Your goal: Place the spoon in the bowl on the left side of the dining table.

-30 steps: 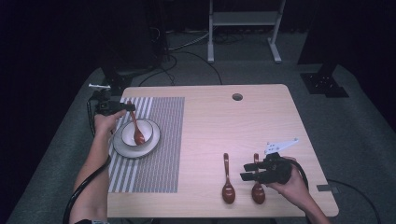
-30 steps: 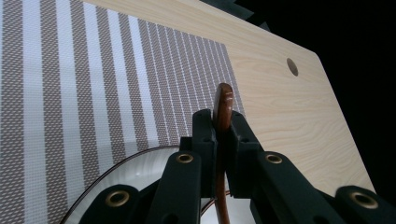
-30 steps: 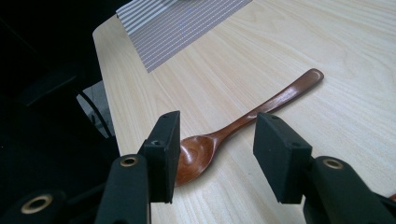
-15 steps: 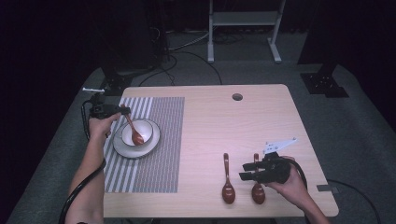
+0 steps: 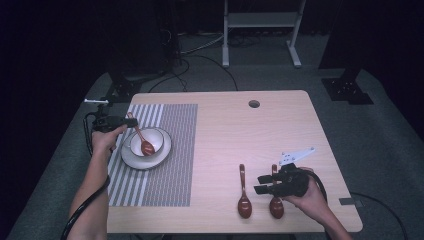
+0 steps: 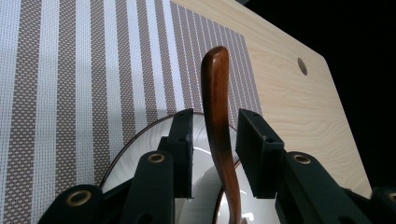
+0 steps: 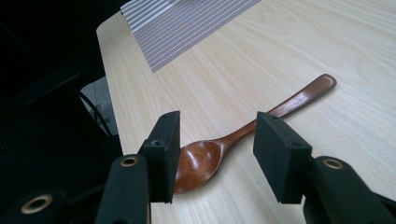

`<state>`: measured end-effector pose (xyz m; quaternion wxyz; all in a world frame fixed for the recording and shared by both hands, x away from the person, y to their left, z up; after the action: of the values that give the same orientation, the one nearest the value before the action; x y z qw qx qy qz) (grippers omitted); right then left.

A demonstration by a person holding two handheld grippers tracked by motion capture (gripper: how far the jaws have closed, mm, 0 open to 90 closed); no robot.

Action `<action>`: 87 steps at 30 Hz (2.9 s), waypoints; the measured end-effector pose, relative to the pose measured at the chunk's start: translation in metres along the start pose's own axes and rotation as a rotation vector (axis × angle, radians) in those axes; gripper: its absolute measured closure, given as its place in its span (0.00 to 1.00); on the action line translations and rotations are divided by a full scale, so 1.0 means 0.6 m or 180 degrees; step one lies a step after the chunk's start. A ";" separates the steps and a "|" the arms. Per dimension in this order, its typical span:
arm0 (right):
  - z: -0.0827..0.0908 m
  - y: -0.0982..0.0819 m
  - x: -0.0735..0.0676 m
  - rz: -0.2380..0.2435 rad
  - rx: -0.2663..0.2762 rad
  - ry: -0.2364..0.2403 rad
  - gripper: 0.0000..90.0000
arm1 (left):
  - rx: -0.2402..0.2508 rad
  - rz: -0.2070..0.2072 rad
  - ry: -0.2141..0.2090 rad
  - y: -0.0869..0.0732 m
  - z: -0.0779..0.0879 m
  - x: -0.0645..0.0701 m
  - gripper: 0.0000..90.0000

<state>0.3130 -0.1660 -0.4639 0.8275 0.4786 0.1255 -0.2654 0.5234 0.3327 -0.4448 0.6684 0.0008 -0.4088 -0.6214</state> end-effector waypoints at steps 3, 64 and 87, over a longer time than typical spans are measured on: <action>0.000 0.001 -0.001 0.0007 -0.0008 0.0005 0.56 | 0.0015 -0.0016 -0.0010 -0.003 0.006 0.001 0.73; 0.031 0.020 0.028 -0.0001 0.0013 -0.0216 0.45 | -0.0037 -0.0530 -0.0067 -0.118 0.087 0.093 0.43; 0.058 -0.002 0.045 -0.0114 0.0119 -0.0362 0.43 | -0.0241 -0.0792 -0.0160 -0.169 0.064 0.140 0.26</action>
<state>0.3331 -0.2048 -0.4595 0.8194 0.4757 0.0819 -0.3092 0.4094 0.2594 -0.4251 0.5753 0.0108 -0.3984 -0.7142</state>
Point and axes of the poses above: each handheld gripper's, and its own axes: z roughly backward along the jaws, y roughly out of its top, x roughly to its right, the point moved 7 cm from there along -z, roughly forward along the jaws, and after that the axes turned 8 degrees about y, right-handed, at the moved point
